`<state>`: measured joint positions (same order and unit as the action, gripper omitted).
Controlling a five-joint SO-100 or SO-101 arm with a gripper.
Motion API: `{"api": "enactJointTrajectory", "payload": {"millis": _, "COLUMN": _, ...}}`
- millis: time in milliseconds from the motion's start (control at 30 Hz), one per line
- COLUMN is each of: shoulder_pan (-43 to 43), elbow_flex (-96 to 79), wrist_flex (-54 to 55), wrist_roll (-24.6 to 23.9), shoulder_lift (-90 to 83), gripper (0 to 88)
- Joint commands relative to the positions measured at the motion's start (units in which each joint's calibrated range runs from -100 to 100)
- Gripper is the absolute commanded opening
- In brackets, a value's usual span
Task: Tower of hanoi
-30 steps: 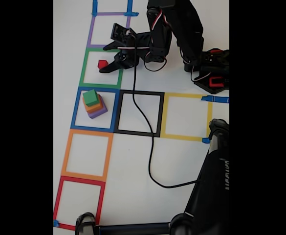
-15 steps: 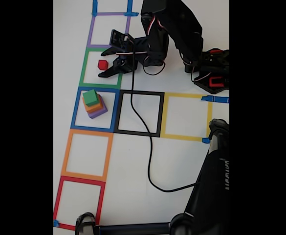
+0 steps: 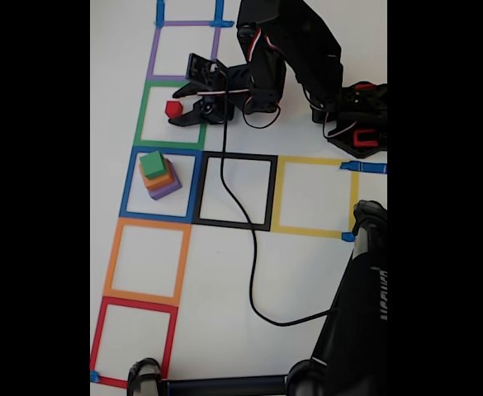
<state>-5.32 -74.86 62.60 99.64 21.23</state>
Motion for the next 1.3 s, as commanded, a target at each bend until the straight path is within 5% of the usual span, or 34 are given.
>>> {"api": "enactJointTrajectory", "payload": {"millis": 0, "shoulder_pan": 0.8, "elbow_flex": 0.0, "wrist_flex": 0.2, "wrist_roll": 0.4, "shoulder_lift": 0.1, "gripper": 9.3}}
{"api": "enactJointTrajectory", "payload": {"millis": 567, "shoulder_pan": 1.8, "elbow_flex": -0.1, "wrist_flex": -1.3, "wrist_roll": 0.4, "shoulder_lift": -1.3, "gripper": 3.0}}
{"api": "enactJointTrajectory", "payload": {"millis": 833, "shoulder_pan": 2.4, "elbow_flex": -3.6, "wrist_flex": -11.2, "wrist_roll": 0.4, "shoulder_lift": -15.5, "gripper": 2.7}}
{"api": "enactJointTrajectory", "payload": {"millis": 1067, "shoulder_pan": 2.3, "elbow_flex": -1.1, "wrist_flex": -43.6, "wrist_roll": 0.4, "shoulder_lift": -43.2, "gripper": 2.5}}
{"api": "enactJointTrajectory", "payload": {"millis": 1267, "shoulder_pan": 3.3, "elbow_flex": 16.8, "wrist_flex": -86.4, "wrist_roll": 0.4, "shoulder_lift": -61.9, "gripper": 2.5}}
